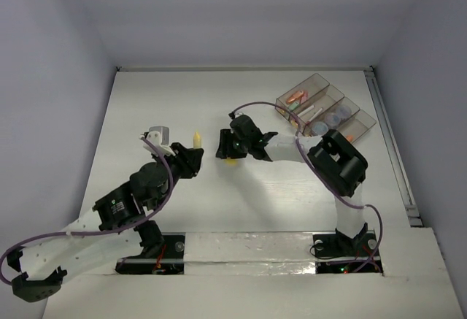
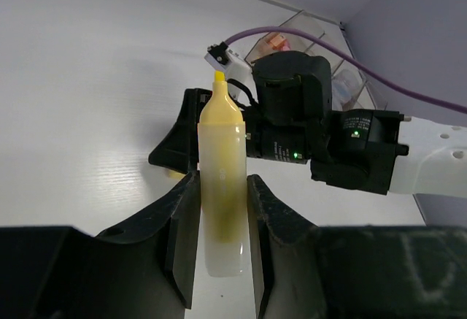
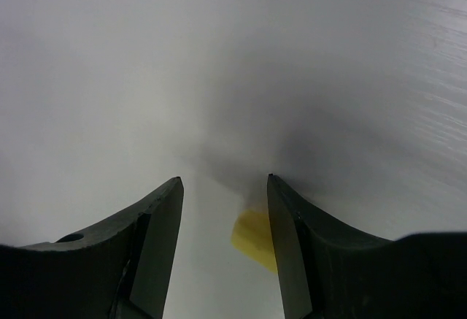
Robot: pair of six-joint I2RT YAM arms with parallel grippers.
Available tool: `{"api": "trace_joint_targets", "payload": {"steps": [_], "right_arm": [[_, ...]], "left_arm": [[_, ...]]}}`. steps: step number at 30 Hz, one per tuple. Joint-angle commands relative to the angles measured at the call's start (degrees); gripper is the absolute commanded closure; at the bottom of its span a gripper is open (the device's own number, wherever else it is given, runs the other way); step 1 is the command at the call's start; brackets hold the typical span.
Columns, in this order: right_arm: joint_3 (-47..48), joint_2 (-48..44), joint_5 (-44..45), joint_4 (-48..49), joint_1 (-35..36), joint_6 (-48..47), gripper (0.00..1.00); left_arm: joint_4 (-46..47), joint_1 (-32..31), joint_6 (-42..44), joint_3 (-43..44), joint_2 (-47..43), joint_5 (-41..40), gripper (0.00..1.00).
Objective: Sort the stationery into containers
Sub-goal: Close the pen cap on the pen.
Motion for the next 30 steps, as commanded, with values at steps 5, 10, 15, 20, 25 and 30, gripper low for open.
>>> {"api": "trace_joint_targets", "payload": {"steps": [5, 10, 15, 20, 25, 30], "right_arm": [[6.27, 1.87, 4.1, -12.32, 3.61, -9.43, 0.42], [7.76, 1.69, 7.26, -16.97, 3.62, -19.25, 0.35], [10.48, 1.69, 0.16, -18.65, 3.62, -30.52, 0.29], [11.27, 0.9, -5.4, -22.25, 3.62, -43.71, 0.25], [12.16, 1.08, -7.68, -24.72, 3.62, -47.49, 0.28], [13.21, 2.3, -5.93, -25.51, 3.62, -48.81, 0.34]], "left_arm": [[1.82, 0.33, 0.62, -0.43, -1.29, 0.22, 1.0], [2.35, 0.33, 0.98, -0.08, -0.68, 0.3, 1.0], [2.26, 0.33, 1.06, -0.08, -0.24, 0.04, 1.0], [1.74, 0.33, 0.8, 0.01, -0.15, -0.57, 1.0], [1.12, 0.33, 0.89, 0.63, -0.06, -1.19, 1.0], [1.21, 0.33, 1.06, 0.8, 0.03, -1.45, 1.0]]}}
